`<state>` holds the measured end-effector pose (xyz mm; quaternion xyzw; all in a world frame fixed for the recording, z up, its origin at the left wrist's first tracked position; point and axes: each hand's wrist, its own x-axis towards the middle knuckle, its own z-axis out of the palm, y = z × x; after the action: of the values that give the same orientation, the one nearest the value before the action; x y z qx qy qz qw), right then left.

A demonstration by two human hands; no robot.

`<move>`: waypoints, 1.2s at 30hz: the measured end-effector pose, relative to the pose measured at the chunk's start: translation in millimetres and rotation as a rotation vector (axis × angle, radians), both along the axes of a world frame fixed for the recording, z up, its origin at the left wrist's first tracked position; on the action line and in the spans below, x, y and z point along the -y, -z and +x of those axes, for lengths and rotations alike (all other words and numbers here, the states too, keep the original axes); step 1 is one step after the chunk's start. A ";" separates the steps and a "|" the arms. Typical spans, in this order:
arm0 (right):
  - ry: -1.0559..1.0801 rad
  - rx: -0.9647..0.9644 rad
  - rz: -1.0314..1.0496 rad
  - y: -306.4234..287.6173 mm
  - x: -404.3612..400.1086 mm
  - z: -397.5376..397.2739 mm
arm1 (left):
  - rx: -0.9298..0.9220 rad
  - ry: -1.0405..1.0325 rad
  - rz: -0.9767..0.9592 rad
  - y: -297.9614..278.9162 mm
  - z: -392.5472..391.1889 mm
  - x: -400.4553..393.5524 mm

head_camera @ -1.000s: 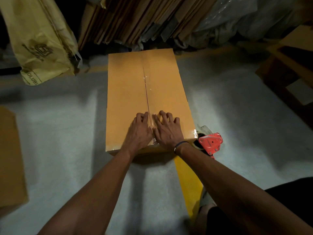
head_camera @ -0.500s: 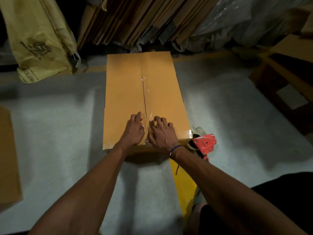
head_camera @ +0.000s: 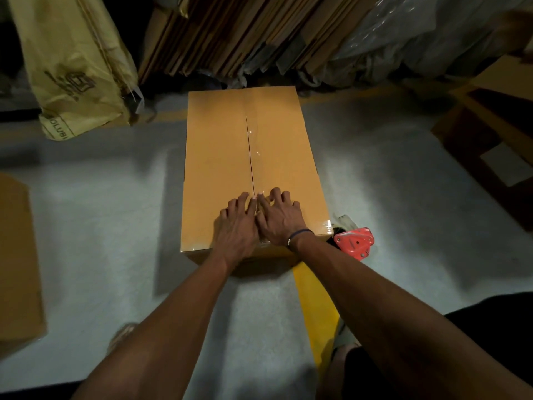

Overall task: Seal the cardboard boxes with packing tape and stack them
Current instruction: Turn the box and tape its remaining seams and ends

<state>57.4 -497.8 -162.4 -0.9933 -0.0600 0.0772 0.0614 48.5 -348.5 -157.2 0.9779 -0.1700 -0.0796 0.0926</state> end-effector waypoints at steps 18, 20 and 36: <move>0.003 -0.001 0.096 -16.7 -7.0 -16.1 | -0.143 -0.075 -0.159 -7.9 -37.7 -2.6; 0.043 -0.035 0.084 -15.6 -10.4 -8.2 | -0.142 -0.080 -0.166 -9.3 -37.9 -5.6; -0.008 0.073 0.167 -15.8 -5.2 4.5 | -0.103 -0.118 -0.170 -5.6 -31.7 -14.9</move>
<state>61.9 -492.6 -146.6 -0.9866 -0.0722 0.0360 0.1417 16.9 -333.6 -151.6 0.9694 -0.1132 -0.1095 0.1881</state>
